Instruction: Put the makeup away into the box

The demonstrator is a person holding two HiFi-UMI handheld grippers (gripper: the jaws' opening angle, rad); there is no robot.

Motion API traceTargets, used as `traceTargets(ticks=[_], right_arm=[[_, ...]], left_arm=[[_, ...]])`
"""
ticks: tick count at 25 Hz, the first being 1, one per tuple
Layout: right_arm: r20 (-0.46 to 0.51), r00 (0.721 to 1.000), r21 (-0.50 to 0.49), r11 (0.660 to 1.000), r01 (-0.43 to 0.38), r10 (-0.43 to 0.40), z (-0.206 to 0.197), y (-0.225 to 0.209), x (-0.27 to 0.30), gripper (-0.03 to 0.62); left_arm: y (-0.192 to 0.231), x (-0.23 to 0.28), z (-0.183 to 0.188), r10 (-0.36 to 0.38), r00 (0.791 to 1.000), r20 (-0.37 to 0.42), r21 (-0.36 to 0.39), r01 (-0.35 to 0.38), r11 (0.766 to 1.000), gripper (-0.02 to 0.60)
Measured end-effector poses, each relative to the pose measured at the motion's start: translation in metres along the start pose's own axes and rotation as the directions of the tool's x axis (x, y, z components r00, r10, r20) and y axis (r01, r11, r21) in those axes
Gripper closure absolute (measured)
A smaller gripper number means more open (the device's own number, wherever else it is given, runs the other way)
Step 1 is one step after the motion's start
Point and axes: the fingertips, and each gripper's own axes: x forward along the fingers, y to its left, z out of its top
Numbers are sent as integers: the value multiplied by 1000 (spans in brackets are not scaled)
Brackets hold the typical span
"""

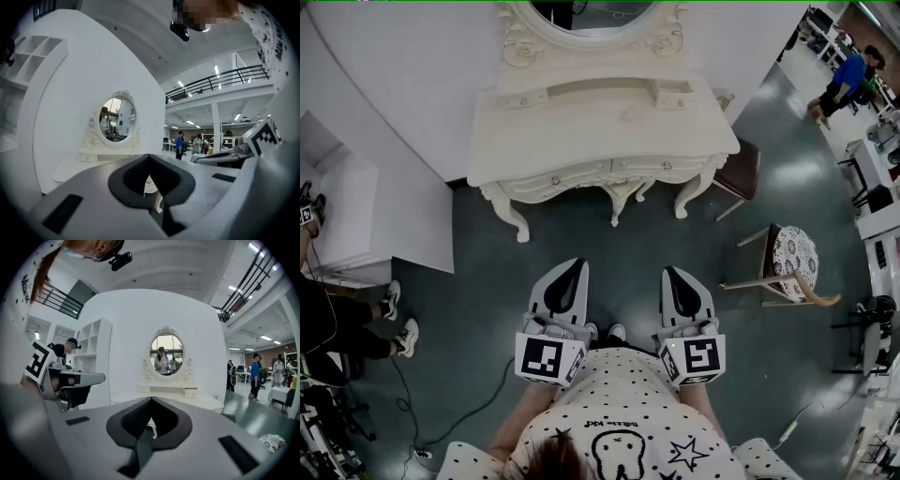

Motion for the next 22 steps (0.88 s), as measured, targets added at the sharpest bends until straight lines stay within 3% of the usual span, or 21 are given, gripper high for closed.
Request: traceTargets(ticks=[22], right_arm=[[4, 1000, -12, 1000, 1, -1, 4, 22, -4, 588]], left_arm=[[14, -17, 10, 0, 1000, 24, -25, 0, 1000, 586]])
